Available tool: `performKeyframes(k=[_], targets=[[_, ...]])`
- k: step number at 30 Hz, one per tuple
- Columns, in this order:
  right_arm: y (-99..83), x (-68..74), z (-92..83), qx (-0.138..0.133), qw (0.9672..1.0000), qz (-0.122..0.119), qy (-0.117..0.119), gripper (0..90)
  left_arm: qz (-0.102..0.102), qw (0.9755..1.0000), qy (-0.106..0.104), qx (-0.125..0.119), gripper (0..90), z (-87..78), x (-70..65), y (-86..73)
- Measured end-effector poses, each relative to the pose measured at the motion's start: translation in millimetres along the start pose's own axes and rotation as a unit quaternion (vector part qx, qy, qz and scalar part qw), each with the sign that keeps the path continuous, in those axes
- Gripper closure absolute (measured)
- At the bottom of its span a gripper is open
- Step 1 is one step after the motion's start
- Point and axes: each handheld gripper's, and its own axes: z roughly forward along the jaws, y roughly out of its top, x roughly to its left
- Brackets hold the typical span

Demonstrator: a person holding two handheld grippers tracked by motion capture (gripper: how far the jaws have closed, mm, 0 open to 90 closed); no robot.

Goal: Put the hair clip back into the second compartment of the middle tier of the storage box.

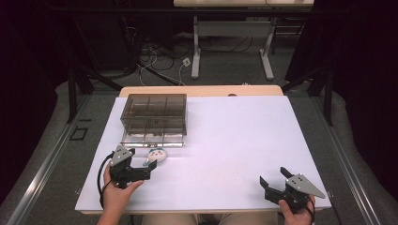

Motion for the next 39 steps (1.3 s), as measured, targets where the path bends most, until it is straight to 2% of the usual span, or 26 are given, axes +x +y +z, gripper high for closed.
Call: performKeyframes(k=[11, 13, 21, 30, 34, 39], targets=[[-0.8, 0.3, 1.6, -0.007, 1.0, -0.003, -0.005, 14.9, -0.004, 1.0, 0.002, 0.007, 1.2, 8.1, 0.4, 2.0], [-0.6, -0.3, 0.8, -0.001, 1.0, -0.003, 0.001, 14.9, -0.006, 0.9999, 0.002, 0.009, 1.4, 9.6, 0.6, 1.9], [-0.4, 0.4, 0.6, 0.002, 1.0, -0.004, 0.0, 14.9, -0.012, 0.9997, 0.003, 0.02, 2.4, 15.7, 2.4, 0.0], [-0.7, 1.0, 1.1, 0.002, 1.0, -0.004, 0.001, 14.9, -0.021, 0.9989, 0.002, 0.042, 2.9, 28.7, 4.0, -1.0], [-0.8, 1.3, 0.9, 0.003, 1.0, -0.002, 0.001, 14.9, -0.018, 0.9983, 0.005, 0.055, 3.8, 35.1, 3.5, -0.6], [-0.5, 1.1, 1.0, 0.002, 1.0, -0.004, 0.002, 14.9, -0.024, 0.9973, -0.002, 0.07, 4.3, 42.0, 3.5, -1.1]])
